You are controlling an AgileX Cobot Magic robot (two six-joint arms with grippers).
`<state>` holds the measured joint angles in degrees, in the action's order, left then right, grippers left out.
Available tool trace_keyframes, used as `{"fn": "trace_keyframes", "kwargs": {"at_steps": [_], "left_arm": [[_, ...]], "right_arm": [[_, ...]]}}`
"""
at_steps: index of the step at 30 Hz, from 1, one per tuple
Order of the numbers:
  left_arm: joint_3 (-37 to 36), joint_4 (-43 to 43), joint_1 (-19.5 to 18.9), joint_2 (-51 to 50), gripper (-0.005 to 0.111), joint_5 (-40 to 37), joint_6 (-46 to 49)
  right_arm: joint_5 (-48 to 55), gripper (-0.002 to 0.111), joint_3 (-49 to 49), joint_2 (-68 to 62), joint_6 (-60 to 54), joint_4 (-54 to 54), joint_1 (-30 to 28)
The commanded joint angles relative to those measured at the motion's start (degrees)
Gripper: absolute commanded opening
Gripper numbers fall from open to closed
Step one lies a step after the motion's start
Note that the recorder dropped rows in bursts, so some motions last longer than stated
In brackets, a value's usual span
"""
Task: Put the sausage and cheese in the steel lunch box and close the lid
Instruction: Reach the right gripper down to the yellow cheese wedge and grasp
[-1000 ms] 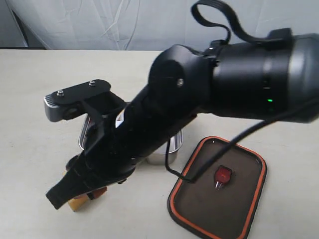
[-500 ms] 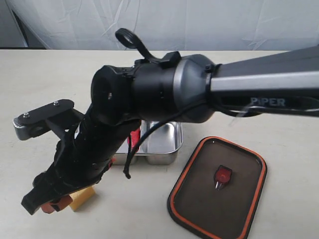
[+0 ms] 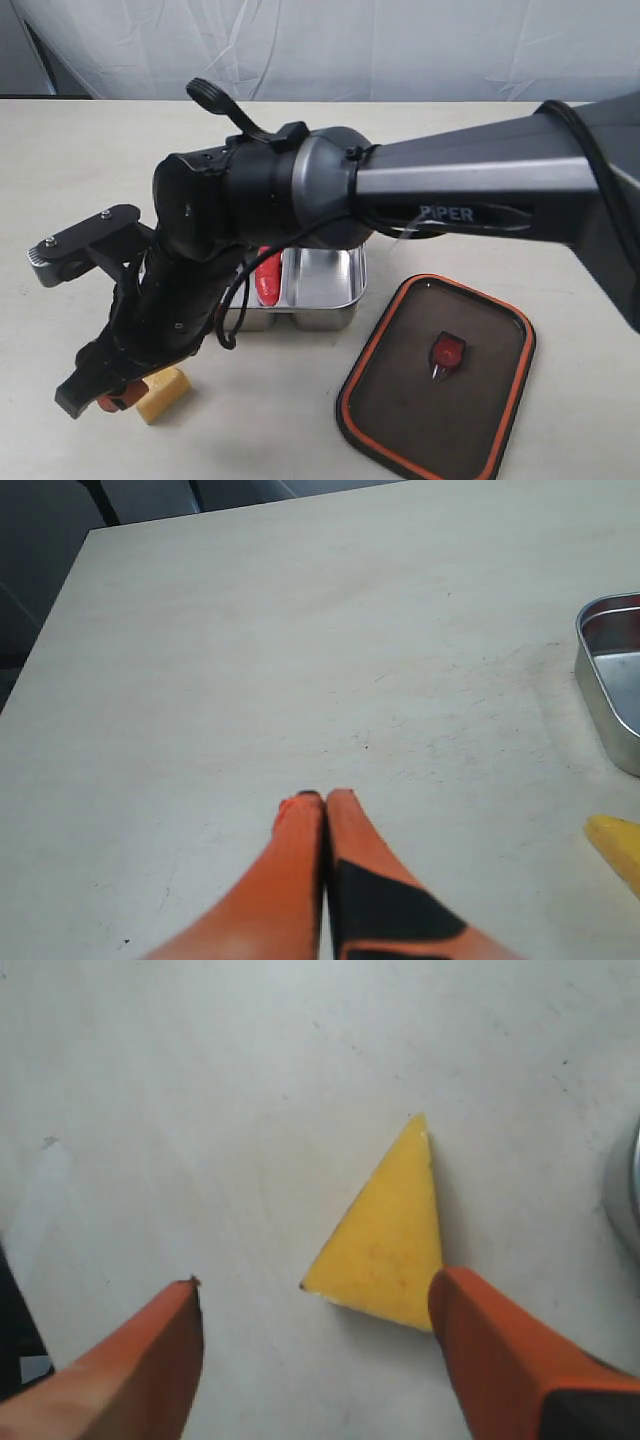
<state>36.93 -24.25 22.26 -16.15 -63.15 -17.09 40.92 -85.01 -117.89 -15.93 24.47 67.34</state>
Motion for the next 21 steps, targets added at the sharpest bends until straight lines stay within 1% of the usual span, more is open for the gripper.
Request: {"fn": "trace_keyframes", "kwargs": {"at_steps": [1,14,21], "left_arm": [[0.0,-0.9,0.2,0.5,0.000,0.1,-0.5],[0.0,-1.0,0.2,0.5,0.000,0.1,-0.5],[0.0,-1.0,0.2,0.5,0.000,0.1,-0.3]], "right_arm": [[0.8,0.065,-2.2,-1.5,1.0,-0.8,0.1],[0.3,0.065,-3.4,-5.2,1.6,-3.3,0.1],[-2.3,0.065,-3.4,-6.6,2.6,-3.4,0.1]]}}
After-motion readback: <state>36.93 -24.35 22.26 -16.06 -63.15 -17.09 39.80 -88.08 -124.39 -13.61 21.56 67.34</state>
